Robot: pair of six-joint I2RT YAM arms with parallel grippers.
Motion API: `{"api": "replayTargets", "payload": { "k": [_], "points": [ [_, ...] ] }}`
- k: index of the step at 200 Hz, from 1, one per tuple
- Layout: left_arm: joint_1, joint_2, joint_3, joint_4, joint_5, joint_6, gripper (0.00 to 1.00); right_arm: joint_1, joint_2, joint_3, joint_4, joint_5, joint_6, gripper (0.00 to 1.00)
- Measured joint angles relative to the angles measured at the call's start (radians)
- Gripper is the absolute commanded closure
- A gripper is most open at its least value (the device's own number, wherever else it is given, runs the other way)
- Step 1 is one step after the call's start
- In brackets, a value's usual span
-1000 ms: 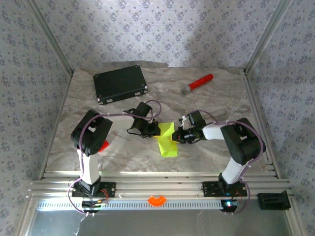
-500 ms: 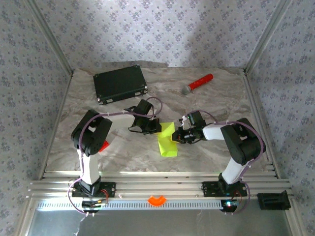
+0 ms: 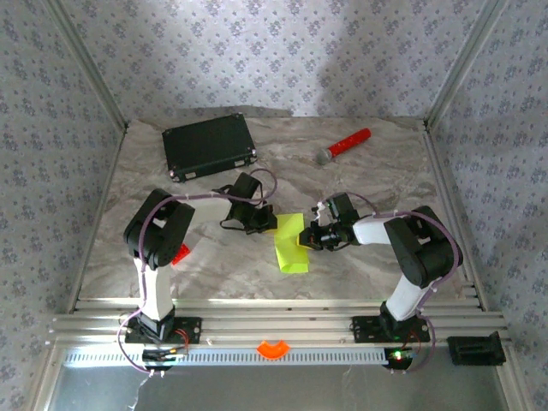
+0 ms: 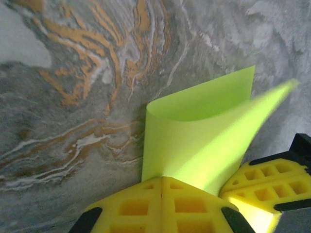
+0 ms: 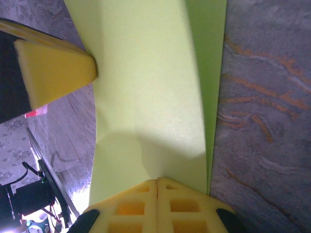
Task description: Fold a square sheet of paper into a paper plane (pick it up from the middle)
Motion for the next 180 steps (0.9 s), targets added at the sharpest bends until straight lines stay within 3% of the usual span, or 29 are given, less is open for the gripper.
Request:
{"api": "replayTargets", "payload": {
  "k": [63,102,180],
  "points": [
    [-0.014,-0.020,0.026,0.005,0.055,0.038,0.98,-0.003,-0.002,-0.005,0.008,-0.003,0.001,1.00],
    [-0.002,0.052,0.035,0.036,0.063,0.040,0.98,-0.003,-0.002,-0.006,0.011,-0.003,0.001,1.00],
    [0.047,0.066,0.020,0.120,0.059,-0.050,0.99,-0.005,-0.004,-0.021,0.038,-0.008,0.008,1.00]
  ]
}}
